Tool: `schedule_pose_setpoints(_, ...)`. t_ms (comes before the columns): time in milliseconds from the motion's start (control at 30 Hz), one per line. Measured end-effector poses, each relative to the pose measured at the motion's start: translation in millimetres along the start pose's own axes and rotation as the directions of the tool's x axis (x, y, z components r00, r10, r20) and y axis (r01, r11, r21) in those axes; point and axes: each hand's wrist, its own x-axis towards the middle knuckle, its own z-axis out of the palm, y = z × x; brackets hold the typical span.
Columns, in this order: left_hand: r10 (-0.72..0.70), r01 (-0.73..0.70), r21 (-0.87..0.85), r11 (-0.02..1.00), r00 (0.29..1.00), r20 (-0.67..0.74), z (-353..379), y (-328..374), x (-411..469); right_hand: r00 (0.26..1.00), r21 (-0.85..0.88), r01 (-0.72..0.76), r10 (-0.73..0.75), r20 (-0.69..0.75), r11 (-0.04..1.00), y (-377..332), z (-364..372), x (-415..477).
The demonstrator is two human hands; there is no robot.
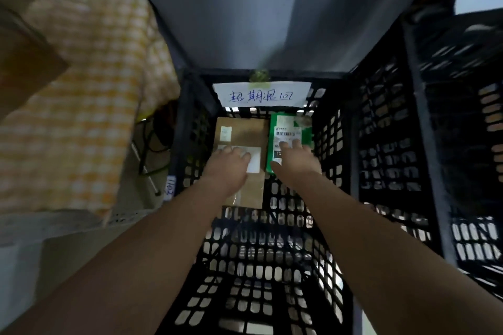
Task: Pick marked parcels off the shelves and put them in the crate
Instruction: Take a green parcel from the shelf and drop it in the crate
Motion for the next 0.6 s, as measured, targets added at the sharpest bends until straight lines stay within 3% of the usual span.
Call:
schedule_pose_setpoints(167,-0.098,0.095,-0.036,0.995,0.990,-0.098,-41,11,-74,0.979,-0.055,0.163,-0.168,-0.115,0.985,7,-35,-69)
schedule_pose_setpoints(300,-0.223,0.220,-0.040,0.975,0.948,-0.228,-86,40,-148,0.921,-0.139,0.321,-0.343,-0.186,0.937,22,-74,-133)
schedule_pose_setpoints(433,-0.283,0.289,-0.040,0.956,0.887,-0.364,-130,80,-226,0.813,-0.248,0.479,-0.532,-0.239,0.842,30,-126,-204)
schedule_pose_setpoints(600,-0.353,0.387,-0.064,0.920,0.747,-0.563,-181,112,-335,0.647,-0.325,0.633,-0.711,-0.275,0.702,13,-179,-299)
